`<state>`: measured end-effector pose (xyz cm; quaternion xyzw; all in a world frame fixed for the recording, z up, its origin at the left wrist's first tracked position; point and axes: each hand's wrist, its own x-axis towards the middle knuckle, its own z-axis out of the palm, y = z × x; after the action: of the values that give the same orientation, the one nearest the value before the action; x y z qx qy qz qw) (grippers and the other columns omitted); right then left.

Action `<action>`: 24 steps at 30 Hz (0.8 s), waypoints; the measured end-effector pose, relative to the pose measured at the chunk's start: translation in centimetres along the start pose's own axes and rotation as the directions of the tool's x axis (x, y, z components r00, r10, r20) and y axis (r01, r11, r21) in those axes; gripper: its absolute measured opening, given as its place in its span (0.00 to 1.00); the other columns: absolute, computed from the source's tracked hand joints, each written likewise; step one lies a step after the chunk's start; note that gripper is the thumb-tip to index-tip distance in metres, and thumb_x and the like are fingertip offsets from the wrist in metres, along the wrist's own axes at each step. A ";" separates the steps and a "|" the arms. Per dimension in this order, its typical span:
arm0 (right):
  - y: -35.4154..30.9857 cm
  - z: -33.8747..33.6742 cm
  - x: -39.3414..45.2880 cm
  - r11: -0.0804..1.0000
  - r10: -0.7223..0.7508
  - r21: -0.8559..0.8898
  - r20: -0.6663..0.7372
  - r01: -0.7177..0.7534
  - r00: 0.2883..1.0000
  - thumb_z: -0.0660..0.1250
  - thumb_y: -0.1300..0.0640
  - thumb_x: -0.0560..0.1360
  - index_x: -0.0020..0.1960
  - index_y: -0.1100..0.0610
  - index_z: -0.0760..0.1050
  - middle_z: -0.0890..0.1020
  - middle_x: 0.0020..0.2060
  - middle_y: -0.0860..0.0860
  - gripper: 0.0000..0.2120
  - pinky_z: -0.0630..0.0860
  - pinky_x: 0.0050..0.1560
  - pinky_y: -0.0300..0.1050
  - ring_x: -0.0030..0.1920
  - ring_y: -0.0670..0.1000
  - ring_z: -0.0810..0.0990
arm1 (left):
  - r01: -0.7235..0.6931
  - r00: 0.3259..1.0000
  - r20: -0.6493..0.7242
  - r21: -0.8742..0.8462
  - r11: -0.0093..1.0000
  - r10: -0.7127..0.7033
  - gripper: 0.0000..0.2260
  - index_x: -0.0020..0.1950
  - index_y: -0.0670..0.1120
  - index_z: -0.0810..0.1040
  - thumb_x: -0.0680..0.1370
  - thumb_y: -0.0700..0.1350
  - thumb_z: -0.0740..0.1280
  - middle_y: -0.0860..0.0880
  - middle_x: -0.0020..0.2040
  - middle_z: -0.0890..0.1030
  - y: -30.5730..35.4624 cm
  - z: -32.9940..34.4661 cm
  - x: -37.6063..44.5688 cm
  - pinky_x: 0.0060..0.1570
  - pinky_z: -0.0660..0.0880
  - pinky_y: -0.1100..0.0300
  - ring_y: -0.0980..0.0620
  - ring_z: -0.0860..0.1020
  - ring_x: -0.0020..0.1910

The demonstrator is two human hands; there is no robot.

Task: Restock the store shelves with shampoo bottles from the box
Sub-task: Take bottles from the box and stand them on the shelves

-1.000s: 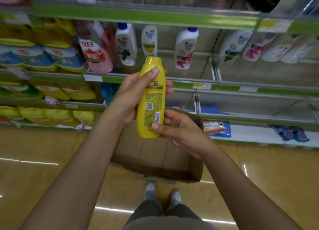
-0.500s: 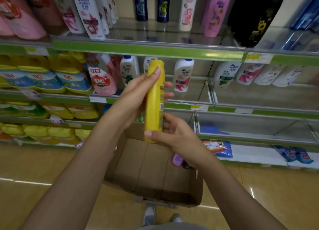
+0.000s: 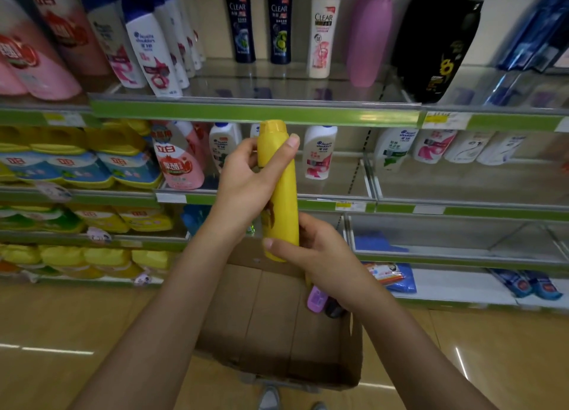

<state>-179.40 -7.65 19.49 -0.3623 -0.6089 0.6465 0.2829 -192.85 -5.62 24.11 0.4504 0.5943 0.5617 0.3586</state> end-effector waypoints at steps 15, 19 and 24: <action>-0.7 -1.5 -0.7 0.972 0.020 0.234 0.046 -0.031 0.999 0.71 0.61 0.72 0.64 0.58 0.75 0.84 0.54 0.54 0.20 0.80 0.54 0.45 0.55 0.53 0.83 | -0.091 0.996 0.005 0.011 0.996 0.091 0.13 0.53 0.45 0.79 0.73 0.51 0.71 0.49 0.42 0.85 2.7 0.0 -0.1 0.39 0.79 0.61 0.54 0.84 0.40; -0.9 -1.9 -0.5 0.972 -0.004 0.235 0.026 -0.003 1.000 0.70 0.61 0.72 0.62 0.59 0.76 0.84 0.53 0.57 0.18 0.79 0.58 0.51 0.55 0.57 0.83 | -0.063 0.990 0.124 -0.008 0.998 0.063 0.09 0.51 0.48 0.80 0.78 0.51 0.64 0.52 0.42 0.85 3.5 -0.3 -0.2 0.39 0.78 0.65 0.57 0.83 0.41; -1.9 -2.7 -0.2 0.971 -0.034 0.238 0.061 0.018 0.998 0.71 0.59 0.69 0.60 0.58 0.76 0.85 0.53 0.56 0.20 0.80 0.55 0.47 0.54 0.54 0.83 | -0.045 0.985 0.169 -0.002 0.999 0.045 0.09 0.51 0.49 0.80 0.79 0.51 0.62 0.53 0.43 0.85 4.4 -0.4 -0.1 0.38 0.78 0.67 0.57 0.83 0.42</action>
<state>-177.24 -6.01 21.43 -0.2968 -0.5409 0.7221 0.3129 -192.60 -6.05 28.47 0.5098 0.5519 0.5291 0.3945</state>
